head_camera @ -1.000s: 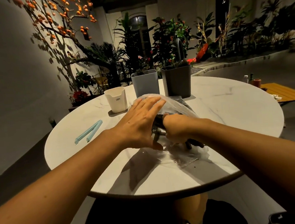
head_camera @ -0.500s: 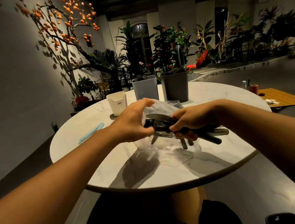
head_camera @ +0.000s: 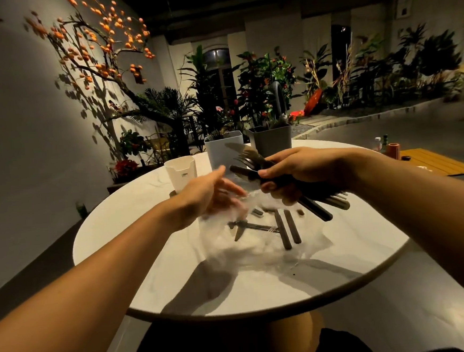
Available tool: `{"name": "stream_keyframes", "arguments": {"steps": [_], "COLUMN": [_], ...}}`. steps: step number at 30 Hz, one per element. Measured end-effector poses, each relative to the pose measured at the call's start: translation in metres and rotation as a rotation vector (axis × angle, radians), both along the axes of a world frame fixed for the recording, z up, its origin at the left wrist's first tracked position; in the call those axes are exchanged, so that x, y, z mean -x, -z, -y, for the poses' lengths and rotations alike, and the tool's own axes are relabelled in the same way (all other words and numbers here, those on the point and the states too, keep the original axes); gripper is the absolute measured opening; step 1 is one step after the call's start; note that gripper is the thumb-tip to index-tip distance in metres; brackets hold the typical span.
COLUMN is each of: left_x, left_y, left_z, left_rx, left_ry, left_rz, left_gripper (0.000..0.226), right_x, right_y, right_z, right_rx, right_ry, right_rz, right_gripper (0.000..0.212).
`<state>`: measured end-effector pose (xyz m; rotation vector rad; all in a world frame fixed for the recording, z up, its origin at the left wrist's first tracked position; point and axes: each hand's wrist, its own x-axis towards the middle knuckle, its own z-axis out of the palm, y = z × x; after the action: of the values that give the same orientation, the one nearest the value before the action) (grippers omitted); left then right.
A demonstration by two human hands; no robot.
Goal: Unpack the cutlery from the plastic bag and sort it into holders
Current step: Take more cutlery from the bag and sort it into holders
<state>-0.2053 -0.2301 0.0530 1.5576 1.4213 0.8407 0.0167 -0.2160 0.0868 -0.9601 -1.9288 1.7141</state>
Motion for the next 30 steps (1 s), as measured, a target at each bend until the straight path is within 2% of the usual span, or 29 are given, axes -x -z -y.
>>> {"name": "stream_keyframes", "arguments": {"steps": [2, 4, 7, 11, 15, 19, 25, 30], "left_x": [-0.002, -0.004, -0.002, -0.002, -0.011, -0.013, -0.016, -0.008], "left_y": [0.002, 0.005, 0.013, 0.021, 0.029, 0.046, 0.065, 0.073], "left_z": [0.002, -0.001, -0.02, -0.046, -0.066, -0.092, -0.106, -0.097], "left_rx": [0.185, 0.157, -0.022, -0.087, -0.158, -0.128, -0.27, -0.443], "left_ry": [0.139, 0.113, -0.053, -0.066, -0.054, -0.03, -0.087, 0.027], "left_rz": [-0.14, -0.16, 0.051, 0.29, 0.465, 0.539, 0.594, 0.566], "left_gripper": [0.056, 0.042, 0.046, 0.067, 0.064, 0.058, 0.059, 0.073], "right_x": [0.007, 0.016, 0.031, 0.057, 0.082, 0.101, 0.105, 0.101], "right_y": [0.002, 0.005, 0.014, 0.026, 0.041, 0.052, 0.078, 0.089], "right_z": [-0.01, -0.018, -0.032, -0.054, -0.082, -0.108, -0.108, -0.096], "right_rx": [-0.015, -0.022, -0.012, -0.02, -0.028, -0.046, -0.223, -0.37], "right_ry": [0.024, 0.046, 0.096, 0.188, 0.199, 0.306, 0.469, 0.366], "right_rz": [0.001, -0.013, -0.116, -0.314, -0.485, -0.598, -0.574, -0.541], "right_gripper": [0.024, 0.021, 0.015, 0.012, 0.025, 0.022, 0.01, 0.013]}}
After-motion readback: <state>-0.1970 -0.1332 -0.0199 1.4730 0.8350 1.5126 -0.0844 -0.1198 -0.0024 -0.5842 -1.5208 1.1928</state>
